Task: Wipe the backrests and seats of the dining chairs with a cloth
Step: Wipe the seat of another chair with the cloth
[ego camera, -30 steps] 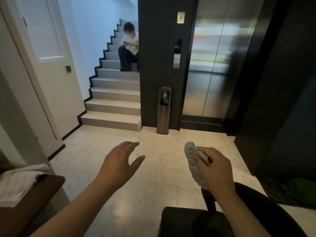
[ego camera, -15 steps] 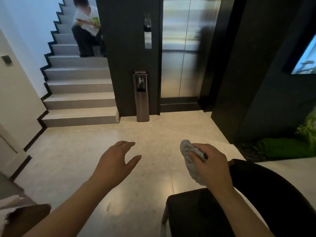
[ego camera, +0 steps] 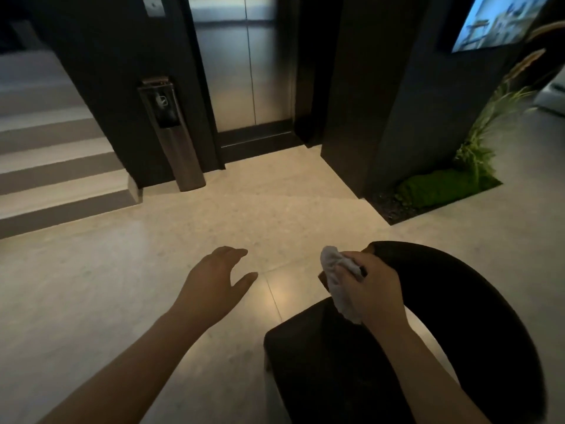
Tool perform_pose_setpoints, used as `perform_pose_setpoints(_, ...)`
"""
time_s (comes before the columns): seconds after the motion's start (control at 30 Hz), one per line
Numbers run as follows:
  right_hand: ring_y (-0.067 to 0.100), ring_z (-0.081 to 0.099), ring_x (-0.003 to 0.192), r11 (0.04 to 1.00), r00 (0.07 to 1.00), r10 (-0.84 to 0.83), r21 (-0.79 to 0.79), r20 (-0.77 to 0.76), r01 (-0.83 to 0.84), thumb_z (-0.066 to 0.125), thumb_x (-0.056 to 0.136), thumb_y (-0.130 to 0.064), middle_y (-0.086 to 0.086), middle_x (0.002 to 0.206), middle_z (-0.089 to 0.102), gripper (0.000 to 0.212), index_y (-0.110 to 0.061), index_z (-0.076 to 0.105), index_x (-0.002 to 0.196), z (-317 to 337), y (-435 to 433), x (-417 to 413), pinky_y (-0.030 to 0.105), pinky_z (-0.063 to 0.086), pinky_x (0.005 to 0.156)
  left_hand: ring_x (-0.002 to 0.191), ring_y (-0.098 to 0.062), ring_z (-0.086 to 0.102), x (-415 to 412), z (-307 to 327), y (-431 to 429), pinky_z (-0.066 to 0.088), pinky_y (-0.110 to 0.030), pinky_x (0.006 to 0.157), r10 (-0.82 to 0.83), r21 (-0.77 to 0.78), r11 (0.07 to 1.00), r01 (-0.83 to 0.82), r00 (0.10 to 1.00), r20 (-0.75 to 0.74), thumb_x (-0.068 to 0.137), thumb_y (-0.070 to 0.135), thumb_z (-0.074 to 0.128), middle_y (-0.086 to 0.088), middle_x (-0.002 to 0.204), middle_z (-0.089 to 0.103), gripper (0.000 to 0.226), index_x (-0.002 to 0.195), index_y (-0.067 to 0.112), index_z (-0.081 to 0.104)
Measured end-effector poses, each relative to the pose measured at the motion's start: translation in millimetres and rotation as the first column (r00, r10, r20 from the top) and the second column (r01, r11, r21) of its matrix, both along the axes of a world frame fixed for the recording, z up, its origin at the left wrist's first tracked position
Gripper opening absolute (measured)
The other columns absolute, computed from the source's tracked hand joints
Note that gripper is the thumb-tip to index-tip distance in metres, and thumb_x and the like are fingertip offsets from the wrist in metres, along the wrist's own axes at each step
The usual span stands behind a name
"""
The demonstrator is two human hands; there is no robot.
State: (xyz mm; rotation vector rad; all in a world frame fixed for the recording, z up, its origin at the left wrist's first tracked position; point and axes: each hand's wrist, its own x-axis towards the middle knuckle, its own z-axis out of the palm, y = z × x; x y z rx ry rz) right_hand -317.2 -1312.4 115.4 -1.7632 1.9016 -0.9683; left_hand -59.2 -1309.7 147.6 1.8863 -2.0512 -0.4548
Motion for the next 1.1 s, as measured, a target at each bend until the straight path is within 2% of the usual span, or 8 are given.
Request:
perform_pose_setpoints(0.17, -0.009, 0.047, 0.070, 0.984, 0.991, -0.133, 0.115, -0.004, 0.133, 0.061, 0.093, -0.027, -0.018, 0.080, 0.052, 0.020, -0.019, 0.068, 0.110, -20.0, 1.3, -17.0, 0.004, 0.033, 0.063, 0.118, -0.017, 0.056, -25.2, -21.5, -43.1, 0.040, -0.028, 0.100, -0.150, 0.054, 0.987, 0.151, 0.988, -0.026, 0.089, 0.041, 0.065, 0.001, 0.134, 0.056, 0.050, 0.133, 0.019, 0.057)
perform_pose_setpoints(0.27, -0.002, 0.051, 0.078, 0.946, 0.969, -0.249, 0.214, 0.001, 0.243, 0.061, 0.093, -0.030, -0.018, 0.087, 0.054, 0.024, -0.022, 0.066, 0.115, -37.0, 4.9, -17.0, 0.004, 0.032, 0.065, 0.116, -0.016, 0.056, -32.2, -37.6, -73.9, 0.040, -0.027, 0.098, -0.256, 0.090, 0.962, 0.259, 0.966, -0.039, 0.089, 0.041, 0.065, 0.002, 0.132, 0.057, 0.048, 0.132, 0.020, 0.058)
perform_pose_setpoints(0.37, 0.010, 0.064, 0.089, 0.907, 0.929, -0.362, 0.261, 0.080, 0.331, 0.064, 0.090, -0.026, -0.018, 0.089, 0.063, 0.019, -0.023, 0.071, 0.107, -49.2, 5.4, -10.9, 0.003, 0.039, 0.070, 0.117, -0.014, 0.054, -33.2, -54.8, -106.7, 0.038, -0.025, 0.098, -0.384, 0.131, 0.913, 0.385, 0.923, -0.037, 0.090, 0.044, 0.062, 0.004, 0.133, 0.055, 0.049, 0.133, 0.022, 0.056)
perform_pose_setpoints(0.53, 0.013, 0.064, 0.097, 0.788, 0.817, -0.567, 0.356, 0.104, 0.502, 0.063, 0.091, -0.024, -0.007, 0.101, 0.068, 0.020, -0.023, 0.071, 0.109, -67.4, 7.6, 27.0, 0.017, 0.046, 0.081, 0.117, -0.014, 0.054, -26.7, -77.5, -153.3, 0.039, -0.026, 0.099, -0.585, 0.199, 0.792, 0.578, 0.811, -0.026, 0.091, 0.043, 0.061, 0.004, 0.134, 0.055, 0.048, 0.133, 0.021, 0.055)
perform_pose_setpoints(0.67, 0.007, 0.059, 0.087, 0.623, 0.688, -0.725, 0.441, 0.017, 0.646, 0.059, 0.095, -0.027, -0.005, 0.102, 0.065, 0.026, -0.023, 0.063, 0.120, -75.5, 18.1, 64.5, 0.021, 0.050, 0.081, 0.121, -0.012, 0.052, -30.4, -88.8, -173.2, 0.038, -0.026, 0.102, -0.721, 0.266, 0.660, 0.703, 0.692, -0.041, 0.092, 0.046, 0.058, 0.006, 0.138, 0.052, 0.049, 0.136, 0.025, 0.052)
perform_pose_setpoints(0.83, -0.009, 0.058, 0.072, 0.499, 0.525, -0.849, 0.432, 0.067, 0.752, 0.062, 0.092, -0.024, -0.021, 0.080, 0.059, 0.014, -0.025, 0.067, 0.106, -84.8, 44.5, 83.3, 0.006, 0.043, 0.063, 0.126, -0.011, 0.048, -53.8, -103.5, -179.1, 0.037, -0.024, 0.102, -0.835, 0.316, 0.501, 0.806, 0.546, -0.070, 0.093, 0.047, 0.054, 0.007, 0.142, 0.048, 0.050, 0.138, 0.026, 0.048)
perform_pose_setpoints(0.93, -0.001, 0.062, 0.089, 0.443, 0.459, -0.885, 0.453, 0.081, 0.774, 0.063, 0.091, -0.024, -0.013, 0.096, 0.067, 0.019, -0.024, 0.071, 0.108, -98.0, 58.1, 78.7, 0.005, 0.041, 0.073, 0.127, -0.010, 0.047, -74.5, -116.4, -176.8, 0.037, -0.022, 0.101, -0.880, 0.346, 0.417, 0.840, 0.469, -0.079, 0.094, 0.047, 0.054, 0.008, 0.142, 0.047, 0.050, 0.138, 0.027, 0.047)
perform_pose_setpoints(1.1, 0.007, 0.062, 0.091, 0.370, 0.365, -0.925, 0.480, 0.108, 0.795, 0.064, 0.089, -0.024, -0.015, 0.093, 0.065, 0.016, -0.025, 0.073, 0.103, -128.9, 72.1, 64.7, 0.005, 0.041, 0.072, 0.126, -0.009, 0.048, -119.7, -141.1, -172.2, 0.035, -0.017, 0.097, -0.930, 0.371, 0.309, 0.876, 0.360, -0.075, 0.093, 0.046, 0.055, 0.009, 0.141, 0.047, 0.050, 0.140, 0.028, 0.046)
